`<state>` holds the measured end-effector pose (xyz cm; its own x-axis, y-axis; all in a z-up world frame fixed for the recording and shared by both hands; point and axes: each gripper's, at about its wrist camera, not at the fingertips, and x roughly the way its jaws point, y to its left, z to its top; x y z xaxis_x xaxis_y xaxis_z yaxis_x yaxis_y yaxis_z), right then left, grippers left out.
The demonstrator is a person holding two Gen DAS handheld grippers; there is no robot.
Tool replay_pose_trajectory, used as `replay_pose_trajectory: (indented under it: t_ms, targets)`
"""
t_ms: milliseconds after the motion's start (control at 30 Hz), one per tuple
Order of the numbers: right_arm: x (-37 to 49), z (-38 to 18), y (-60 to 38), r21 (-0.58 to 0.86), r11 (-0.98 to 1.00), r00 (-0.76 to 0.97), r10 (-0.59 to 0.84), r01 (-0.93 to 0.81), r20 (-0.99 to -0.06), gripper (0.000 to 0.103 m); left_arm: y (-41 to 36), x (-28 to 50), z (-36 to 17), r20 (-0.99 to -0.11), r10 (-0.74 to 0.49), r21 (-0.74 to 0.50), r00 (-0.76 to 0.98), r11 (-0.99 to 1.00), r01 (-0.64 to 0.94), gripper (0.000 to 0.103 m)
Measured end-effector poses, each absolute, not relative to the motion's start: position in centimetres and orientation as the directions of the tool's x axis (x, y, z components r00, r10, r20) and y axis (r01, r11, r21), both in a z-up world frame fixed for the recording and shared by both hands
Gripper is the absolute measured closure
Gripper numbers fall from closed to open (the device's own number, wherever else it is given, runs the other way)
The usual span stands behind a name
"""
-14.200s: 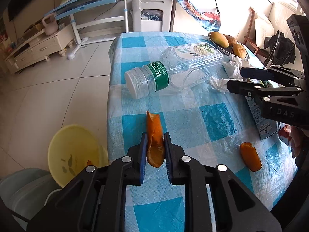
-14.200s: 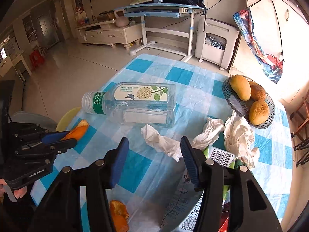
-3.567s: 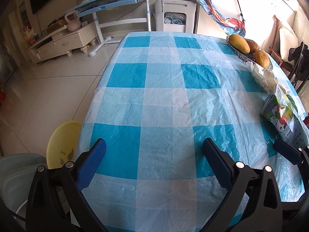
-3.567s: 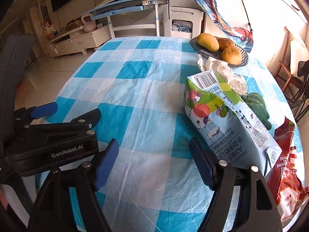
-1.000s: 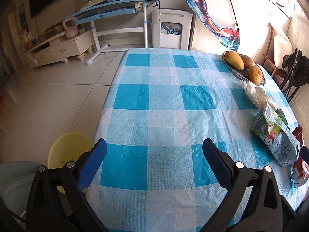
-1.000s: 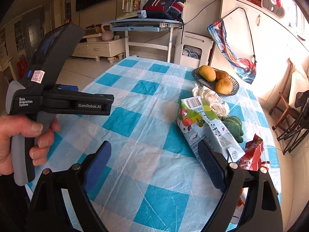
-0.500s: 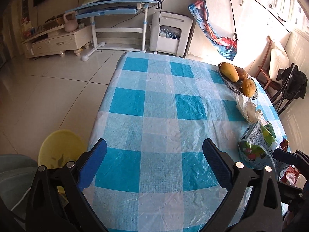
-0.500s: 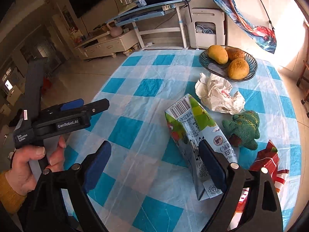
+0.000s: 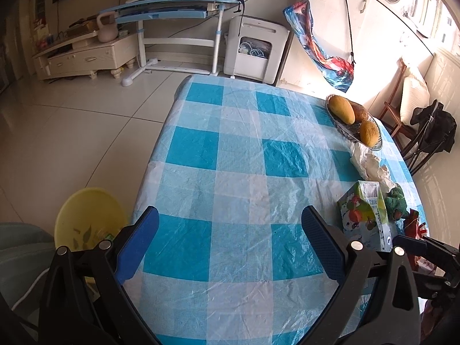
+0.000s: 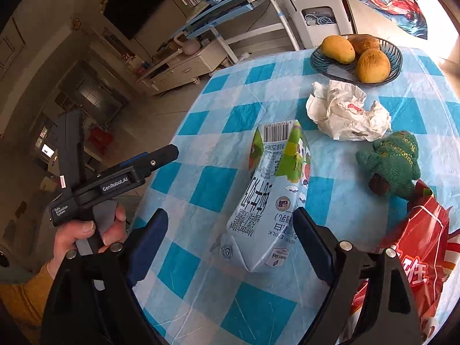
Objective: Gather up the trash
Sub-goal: 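Grasp the crumpled white tissue with the right tool while the left tool moves to the milk carton, then grasp the milk carton with the left tool while the right tool holds the tissue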
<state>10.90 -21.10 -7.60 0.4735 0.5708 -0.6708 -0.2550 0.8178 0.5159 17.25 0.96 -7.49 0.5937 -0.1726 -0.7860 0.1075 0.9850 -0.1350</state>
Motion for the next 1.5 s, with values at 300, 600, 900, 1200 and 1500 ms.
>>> replay_pose_trajectory:
  t_ms: [300,600,900,1200,1500]
  targets:
    - [11.5,-9.3,-22.5,0.525,0.840,0.507,0.516,-0.139,-0.691,0.017,0.9,17.2,-7.2,-0.780,-0.182,-0.148,0.599,0.983,0.107,0.007]
    - [11.9,-7.7,-18.7,0.541,0.799,0.512,0.590,-0.260,-0.625,0.016,2.0,17.1,-7.0,-0.773,-0.167,-0.152,0.612,0.985,0.078,0.007]
    - [13.5,-4.3,-23.3,0.316,0.946,0.687,0.282,-0.080,-0.670,0.016,-0.7,16.0,-6.6,-0.761,-0.232,-0.151,0.606,0.972,0.181,0.007]
    - [22.9,-8.5,-25.1,0.184,0.982,0.502,0.140,0.039,-0.853,0.022,-6.0,13.8,-6.6,-0.745,-0.385,-0.188,0.544,0.904,0.383,0.007]
    - [20.5,-6.3,-24.3,0.178,0.981,0.547,0.189,-0.074,-0.815,0.067,-8.9,14.0,-8.7,-0.793,-0.341,-0.135,0.505,0.906,0.401,0.007]
